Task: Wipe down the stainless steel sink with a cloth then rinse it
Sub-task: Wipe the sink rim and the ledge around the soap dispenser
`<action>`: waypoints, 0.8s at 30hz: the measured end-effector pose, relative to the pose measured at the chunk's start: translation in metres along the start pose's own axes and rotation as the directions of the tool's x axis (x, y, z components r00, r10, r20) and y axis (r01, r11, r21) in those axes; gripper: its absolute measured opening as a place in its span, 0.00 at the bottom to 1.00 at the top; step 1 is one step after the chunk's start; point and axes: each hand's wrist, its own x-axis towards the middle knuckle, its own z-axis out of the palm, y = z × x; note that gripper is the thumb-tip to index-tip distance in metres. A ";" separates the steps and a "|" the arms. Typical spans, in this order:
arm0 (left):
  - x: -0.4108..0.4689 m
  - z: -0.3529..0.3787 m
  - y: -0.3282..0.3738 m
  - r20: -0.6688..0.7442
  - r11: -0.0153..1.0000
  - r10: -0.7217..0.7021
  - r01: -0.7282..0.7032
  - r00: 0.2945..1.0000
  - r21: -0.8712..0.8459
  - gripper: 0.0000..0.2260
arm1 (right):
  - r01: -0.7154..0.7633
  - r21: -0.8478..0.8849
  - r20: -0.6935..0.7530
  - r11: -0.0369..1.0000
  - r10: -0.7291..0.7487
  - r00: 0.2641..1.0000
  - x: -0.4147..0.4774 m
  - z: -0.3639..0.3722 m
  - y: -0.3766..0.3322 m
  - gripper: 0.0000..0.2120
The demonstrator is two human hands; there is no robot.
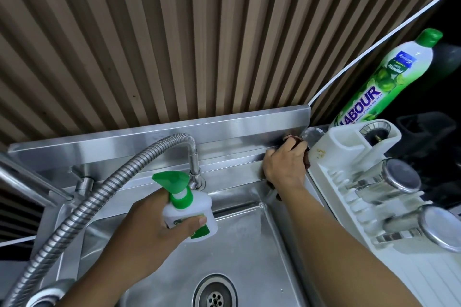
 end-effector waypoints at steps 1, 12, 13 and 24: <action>0.000 0.001 0.000 0.002 1.000 -0.001 0.001 1.000 -0.001 0.14 | 0.057 -0.056 0.008 0.997 -0.056 0.998 -0.002 0.003 0.001 0.38; 0.004 0.002 -0.002 0.020 1.000 -0.005 0.005 1.000 0.021 0.15 | -0.242 0.226 0.212 0.944 0.195 0.958 0.014 -0.018 -0.010 0.33; 0.005 0.002 -0.001 0.020 1.000 -0.003 0.002 1.000 0.023 0.15 | -0.256 0.268 0.204 0.929 0.205 0.957 0.014 -0.014 -0.009 0.35; 0.005 0.000 -0.002 0.017 0.999 0.010 -0.011 1.000 0.033 0.14 | 0.272 0.000 0.078 0.962 -0.271 0.959 -0.074 0.008 0.003 0.59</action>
